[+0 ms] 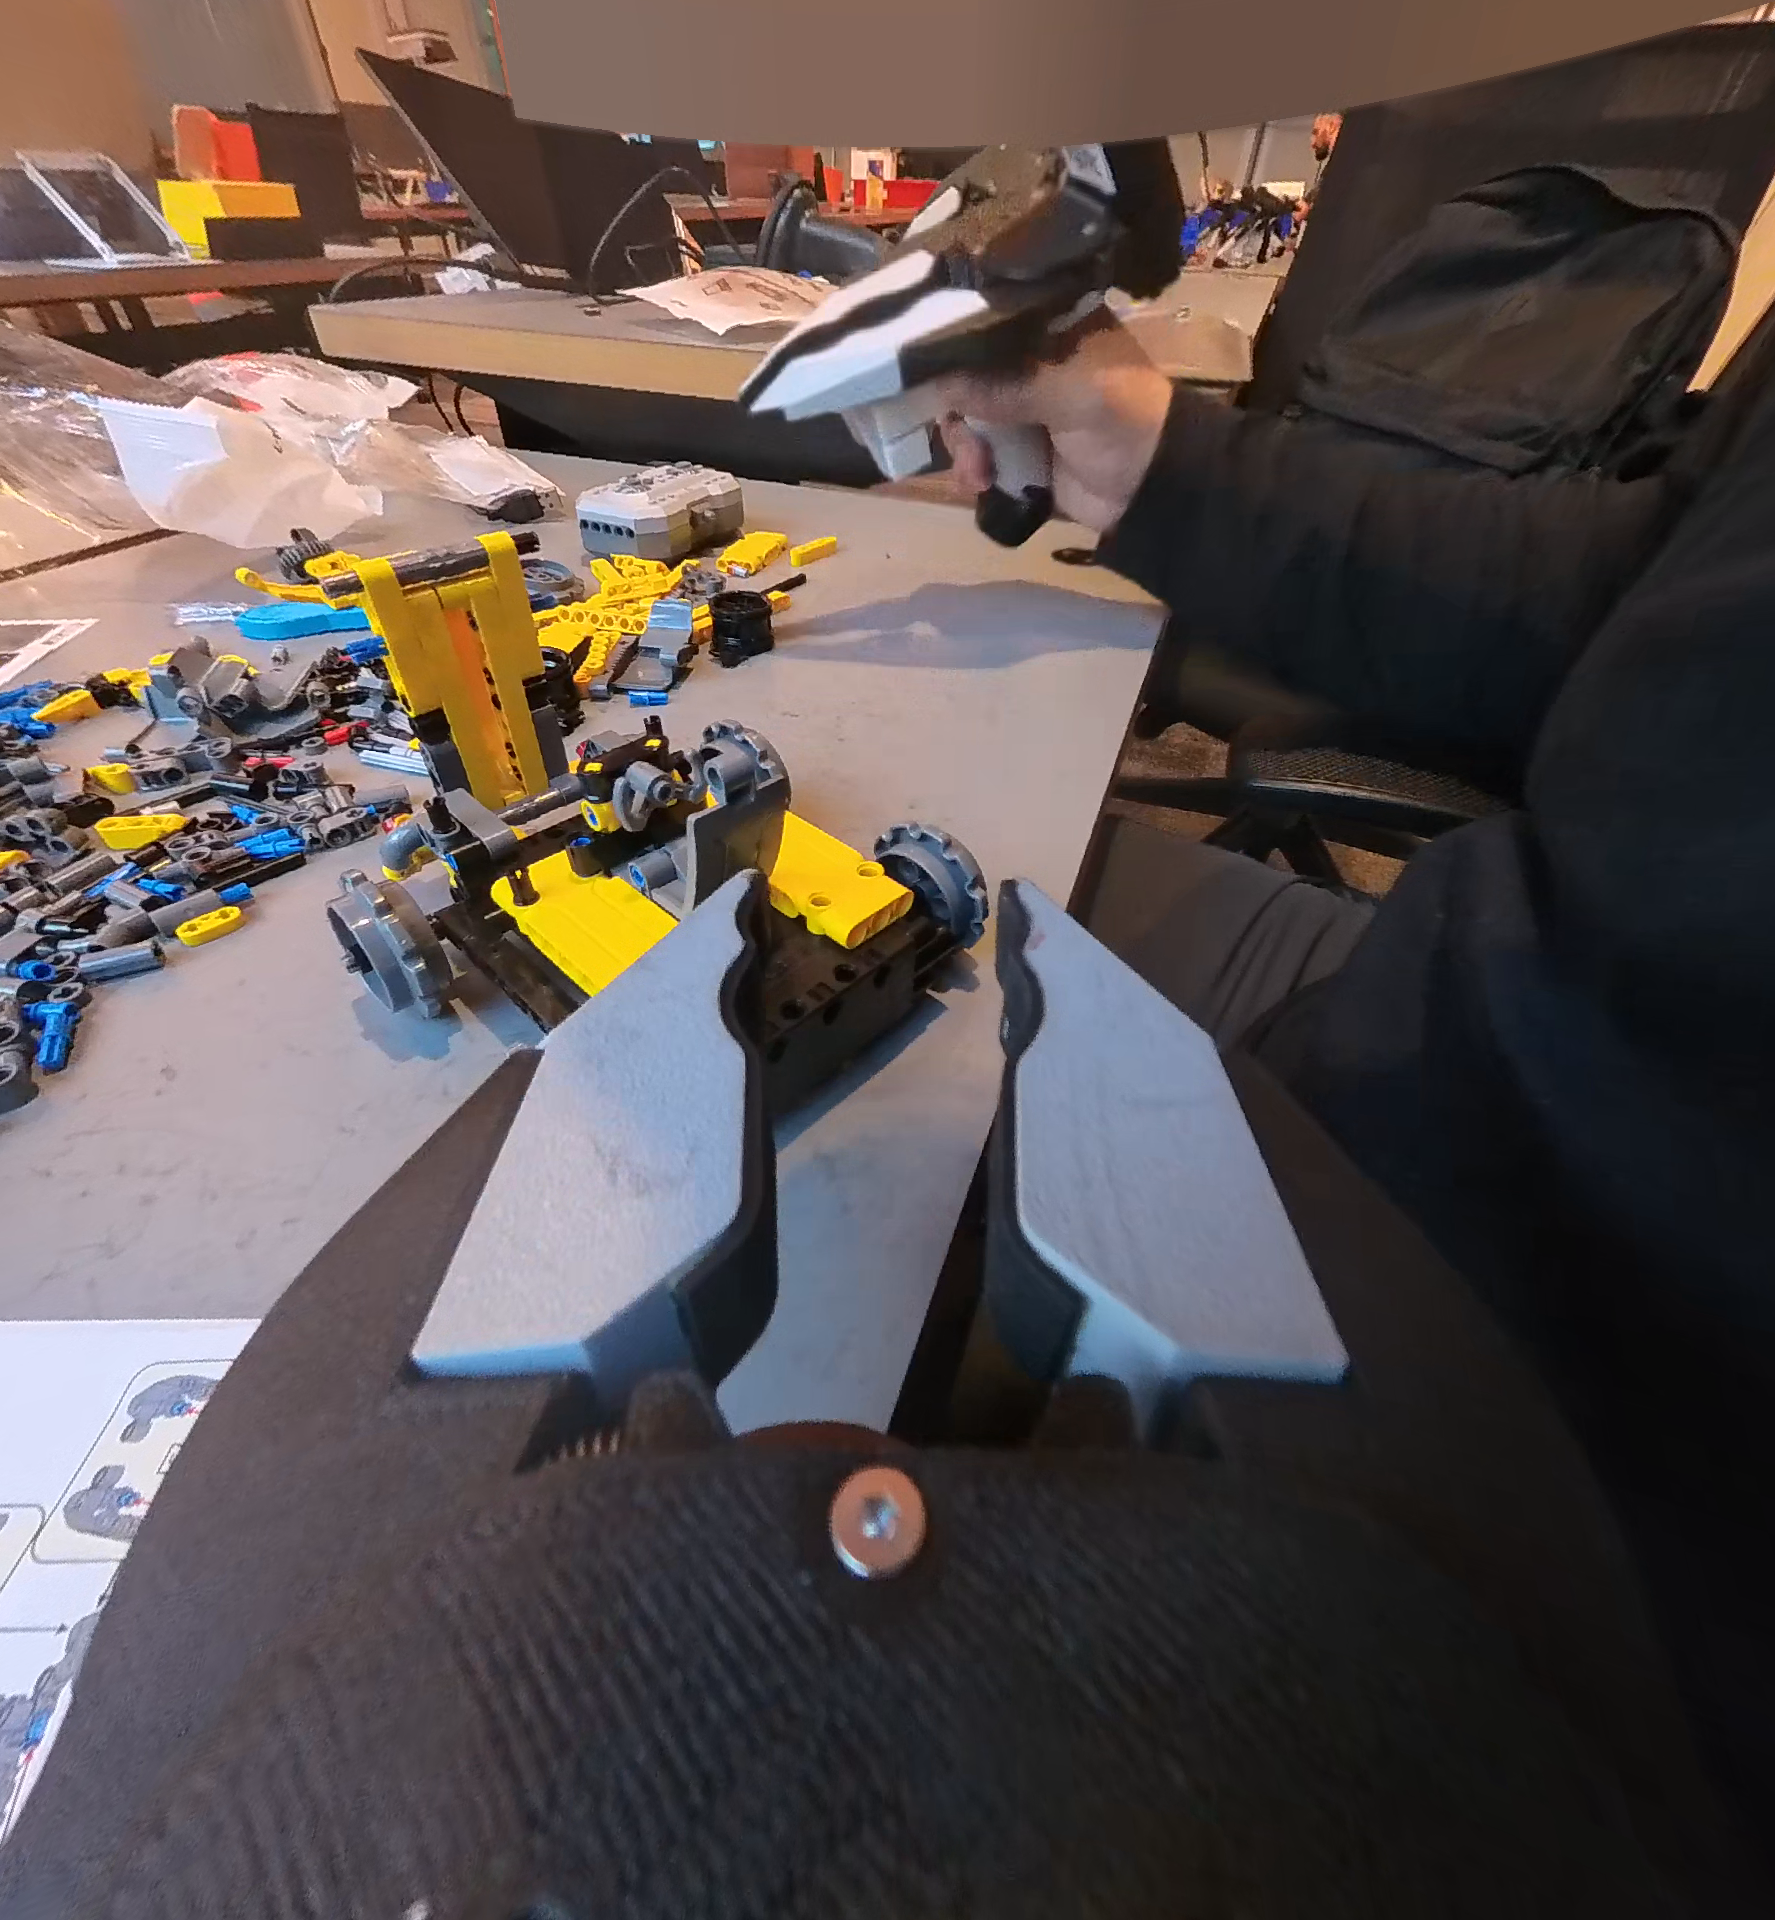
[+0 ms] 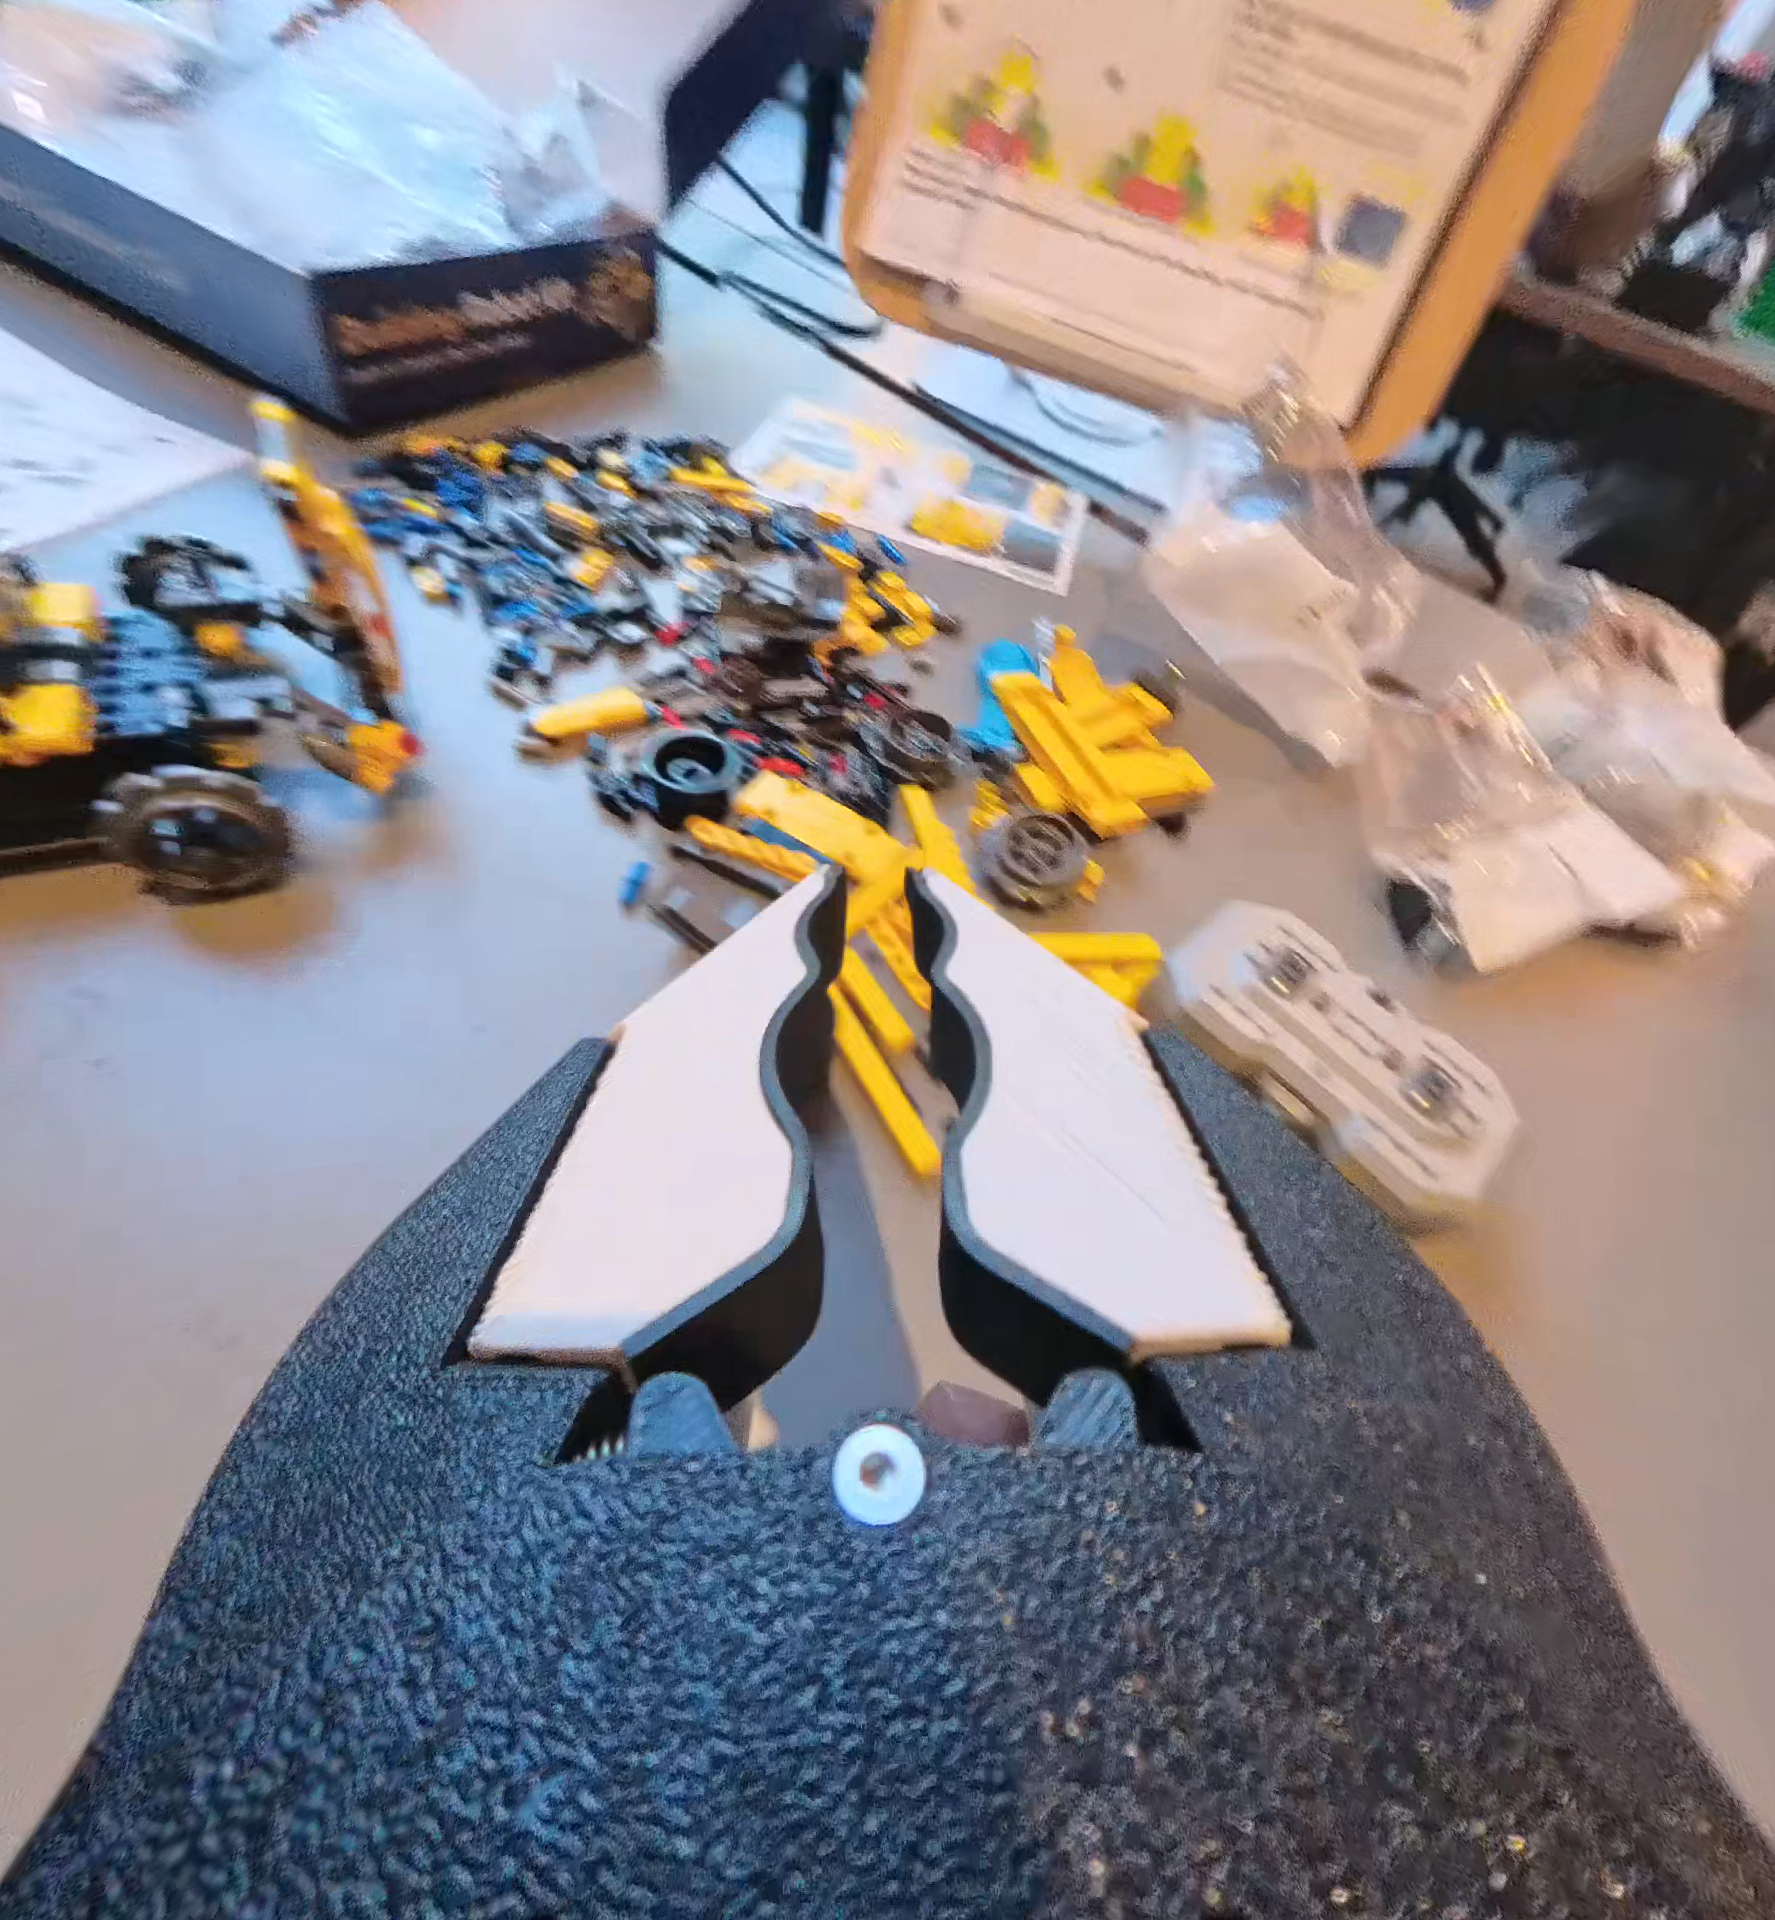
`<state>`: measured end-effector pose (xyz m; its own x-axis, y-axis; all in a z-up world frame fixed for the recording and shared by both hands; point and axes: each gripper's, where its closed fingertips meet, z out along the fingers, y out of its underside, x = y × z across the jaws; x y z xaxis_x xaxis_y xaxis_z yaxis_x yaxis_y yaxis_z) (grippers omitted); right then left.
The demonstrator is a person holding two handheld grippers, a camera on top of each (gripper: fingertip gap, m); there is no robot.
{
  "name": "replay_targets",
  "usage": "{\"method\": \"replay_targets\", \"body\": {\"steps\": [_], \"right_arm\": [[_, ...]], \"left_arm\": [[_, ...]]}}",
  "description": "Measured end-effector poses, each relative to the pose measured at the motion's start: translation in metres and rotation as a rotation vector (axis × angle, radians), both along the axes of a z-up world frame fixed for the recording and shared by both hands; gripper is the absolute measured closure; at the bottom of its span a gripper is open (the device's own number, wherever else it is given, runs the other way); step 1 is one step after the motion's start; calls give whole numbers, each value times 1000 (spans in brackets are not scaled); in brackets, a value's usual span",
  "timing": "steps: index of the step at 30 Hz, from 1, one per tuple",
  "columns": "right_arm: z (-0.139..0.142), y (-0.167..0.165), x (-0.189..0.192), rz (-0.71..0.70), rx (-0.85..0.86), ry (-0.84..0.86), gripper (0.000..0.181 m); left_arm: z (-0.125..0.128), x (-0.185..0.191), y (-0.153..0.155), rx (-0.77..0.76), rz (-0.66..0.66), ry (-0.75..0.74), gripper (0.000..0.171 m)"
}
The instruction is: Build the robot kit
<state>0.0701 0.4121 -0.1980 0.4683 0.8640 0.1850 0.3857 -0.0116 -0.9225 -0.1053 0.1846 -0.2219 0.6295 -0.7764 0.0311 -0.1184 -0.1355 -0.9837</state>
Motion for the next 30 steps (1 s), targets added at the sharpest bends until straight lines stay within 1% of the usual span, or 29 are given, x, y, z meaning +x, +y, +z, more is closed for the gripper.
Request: {"method": "replay_targets", "body": {"steps": [2,5,6,11,13,15,18,20,23,26,30], "right_arm": [[-6,21,26,-76,-33,-73,170],[-27,51,74,-227,-40,-294,174],[-33,56,86,-252,-52,-351,174],[-60,54,113,-188,-190,-483,169],[-62,52,110,-150,-229,-452,171],[-58,43,93,-70,-276,-378,172],[-59,44,80,-58,-240,-400,169],[-58,44,73,-48,-236,-379,169],[-65,46,76,-60,-249,-389,165],[-74,47,85,-62,-285,-406,155],[-79,50,94,-59,-328,-409,153]], "left_arm": [[0,0,0,0,-1,-3,132],[1,0,-1,0,-4,-8,132],[1,0,-1,-1,-5,-10,131],[1,-1,-1,-4,-6,-15,132],[1,-1,-1,-5,-7,-17,132],[1,-1,0,-9,-7,-18,132],[1,0,0,-11,-7,-21,132],[1,1,0,-11,-7,-16,132],[0,2,-1,3,-10,-4,132],[1,2,-3,7,-20,-10,131],[4,0,-4,2,-28,-37,132]]}}
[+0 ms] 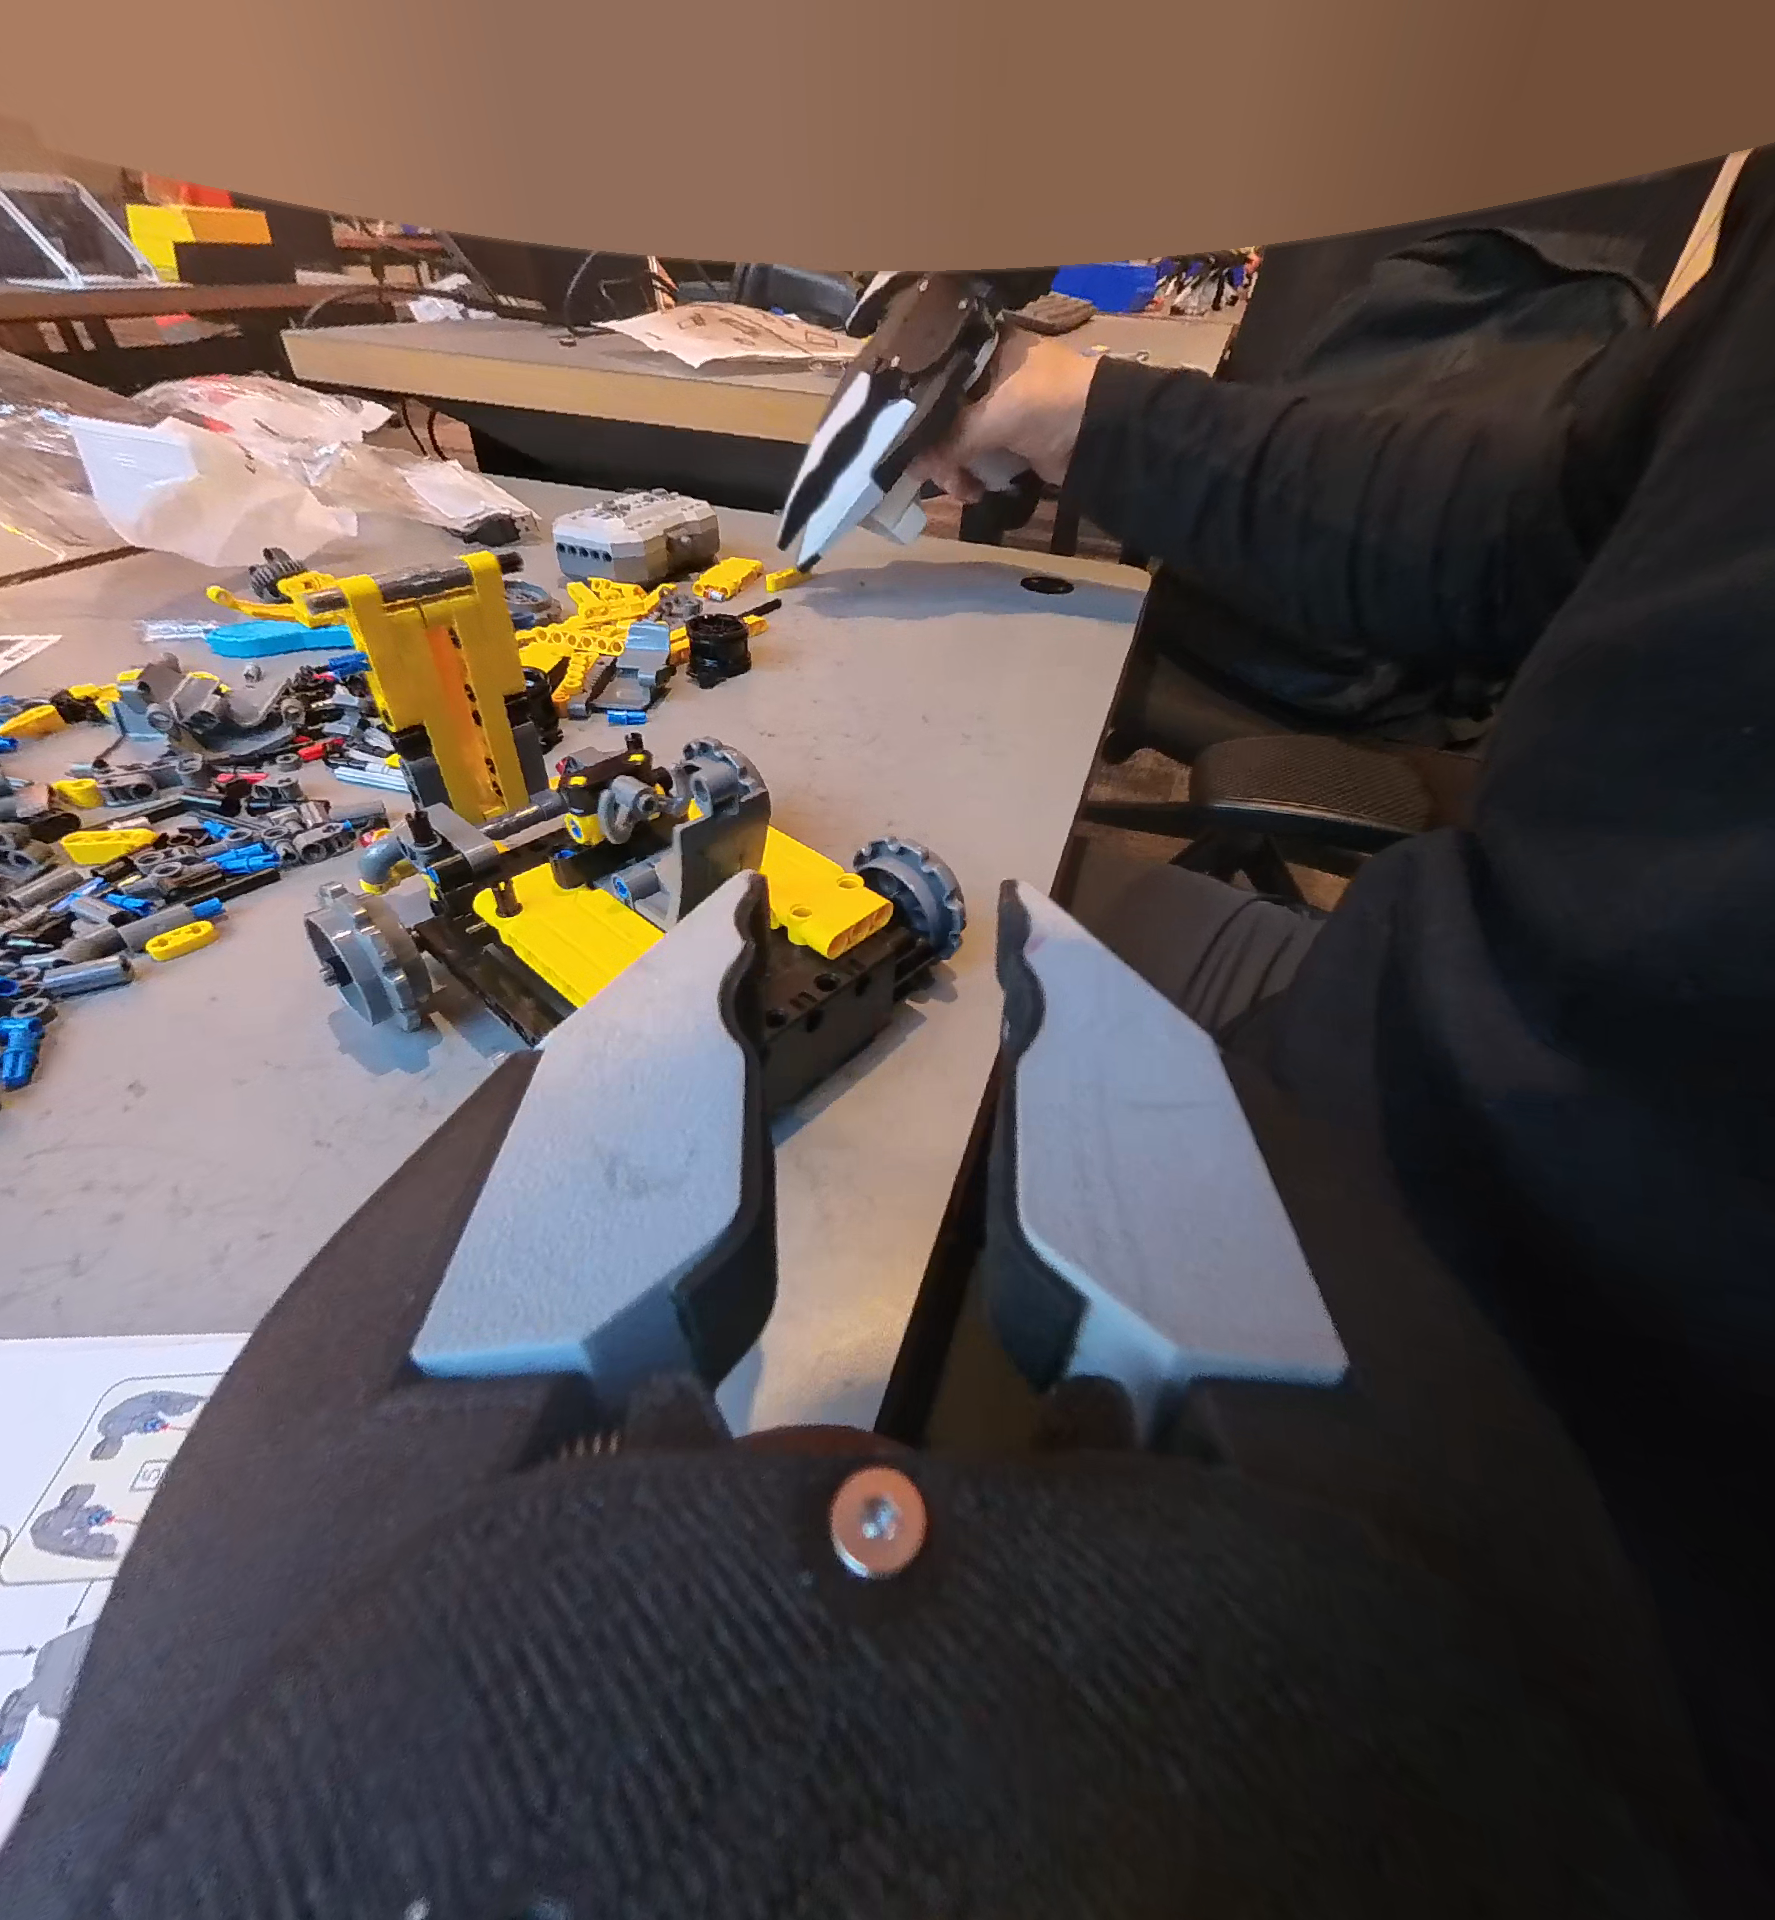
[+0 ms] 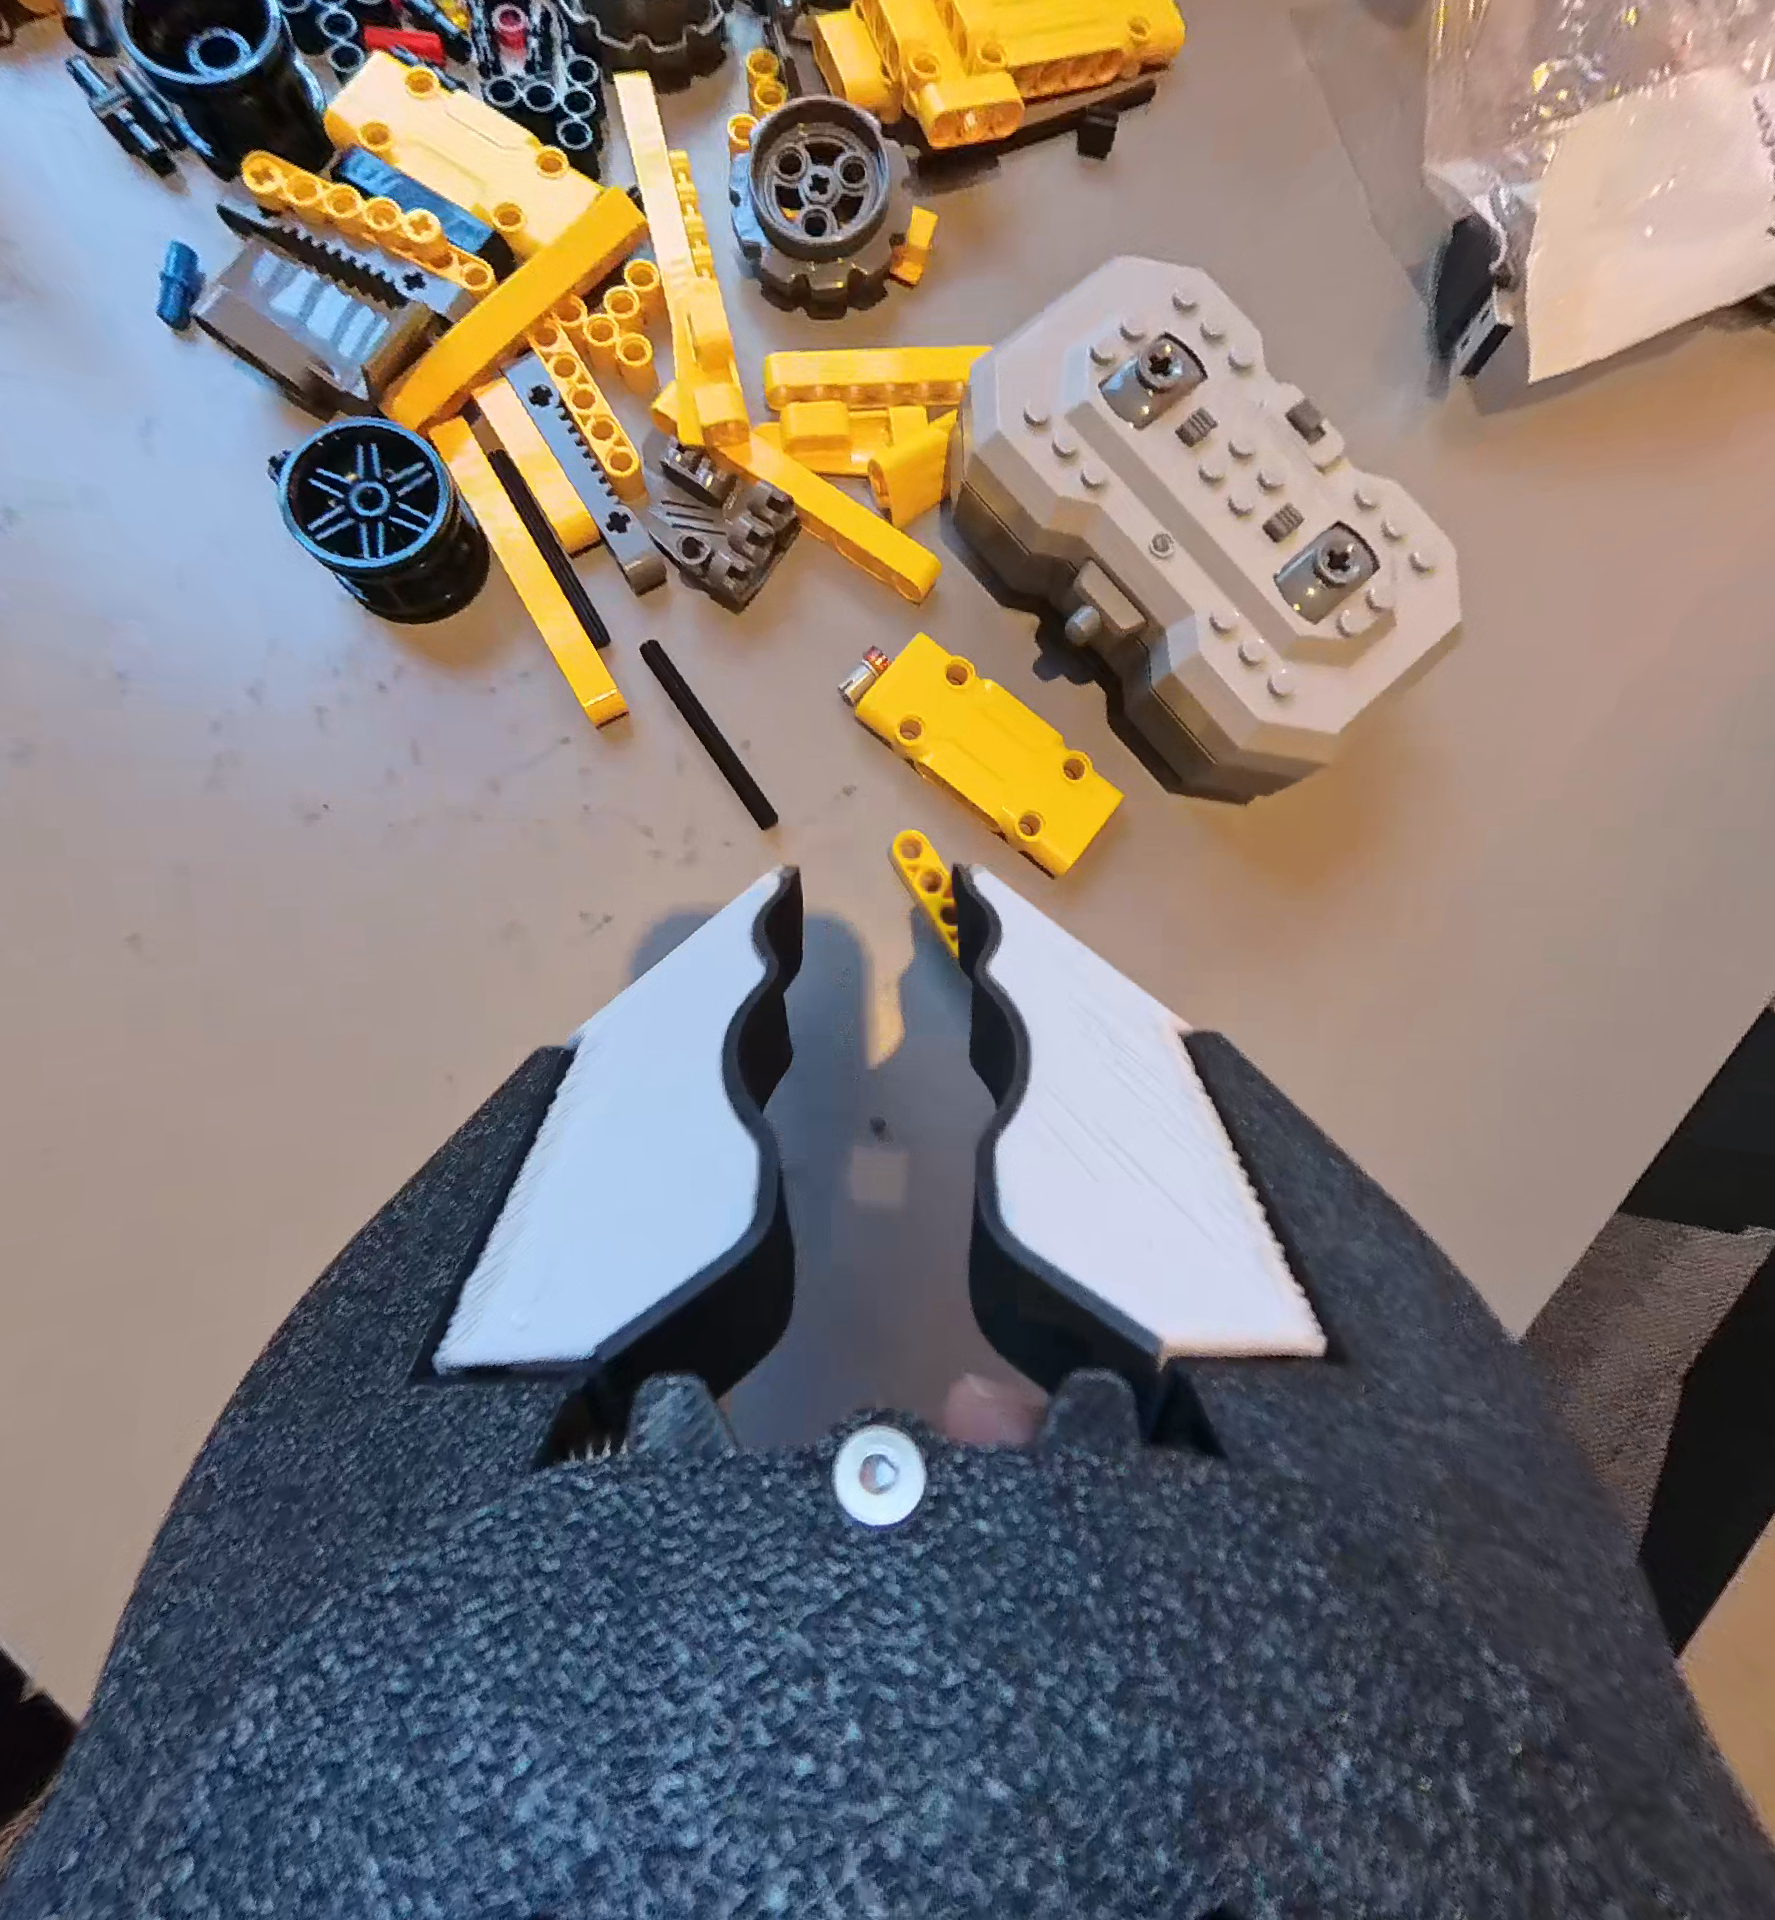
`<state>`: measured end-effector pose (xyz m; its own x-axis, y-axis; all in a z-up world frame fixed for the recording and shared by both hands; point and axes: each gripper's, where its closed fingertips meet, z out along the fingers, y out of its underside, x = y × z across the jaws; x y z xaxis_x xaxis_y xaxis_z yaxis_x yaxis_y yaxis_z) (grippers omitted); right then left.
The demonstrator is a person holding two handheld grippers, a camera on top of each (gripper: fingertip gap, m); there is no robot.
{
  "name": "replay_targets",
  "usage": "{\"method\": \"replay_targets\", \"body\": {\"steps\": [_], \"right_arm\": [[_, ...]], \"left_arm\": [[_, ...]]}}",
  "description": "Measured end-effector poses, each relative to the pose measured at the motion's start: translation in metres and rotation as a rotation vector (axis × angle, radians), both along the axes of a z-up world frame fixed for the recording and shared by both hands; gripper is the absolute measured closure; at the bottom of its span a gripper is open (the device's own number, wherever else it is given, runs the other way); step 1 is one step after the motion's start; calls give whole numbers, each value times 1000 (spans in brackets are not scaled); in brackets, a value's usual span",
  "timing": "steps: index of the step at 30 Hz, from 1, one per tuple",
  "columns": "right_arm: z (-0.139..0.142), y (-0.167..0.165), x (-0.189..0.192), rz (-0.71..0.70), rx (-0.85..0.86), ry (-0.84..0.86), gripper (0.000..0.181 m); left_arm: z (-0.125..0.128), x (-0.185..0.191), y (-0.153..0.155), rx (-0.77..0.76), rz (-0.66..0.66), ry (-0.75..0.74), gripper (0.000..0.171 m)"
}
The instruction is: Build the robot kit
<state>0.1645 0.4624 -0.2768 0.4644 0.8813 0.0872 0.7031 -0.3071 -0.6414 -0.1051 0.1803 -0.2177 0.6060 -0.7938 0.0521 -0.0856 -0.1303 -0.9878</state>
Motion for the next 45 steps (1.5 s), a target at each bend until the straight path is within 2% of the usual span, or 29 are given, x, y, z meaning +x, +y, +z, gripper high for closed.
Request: {"method": "replay_targets", "body": {"steps": [9,12,20,24,27,29,30,33,35,40,45], "right_arm": [[-17,0,5,15,-108,10,148],[-18,-3,0,46,-130,28,159],[-13,-16,-5,118,-72,-29,157],[-5,-14,3,104,-53,-14,153],[-10,-12,15,88,-72,-63,152],[-18,-15,19,89,-120,-87,157],[-19,-19,17,101,-150,-66,174],[-19,-25,13,90,-189,-52,175],[-15,-43,1,125,-253,1,175],[-5,-92,-30,198,-522,132,175],[-6,-107,-45,206,-594,132,175]], "left_arm": [[0,-2,0,-11,2,-11,131],[0,-2,1,-14,2,-10,131],[0,-2,3,-25,6,-14,131],[-3,1,3,-24,2,4,131],[-4,2,3,-22,5,14,131],[-4,2,3,-21,6,14,131],[-4,2,3,-21,6,14,131],[-4,2,3,-21,5,15,131],[-4,2,2,-18,3,16,131],[-4,2,1,-14,-3,18,131],[-5,3,0,-12,-7,26,131]]}}
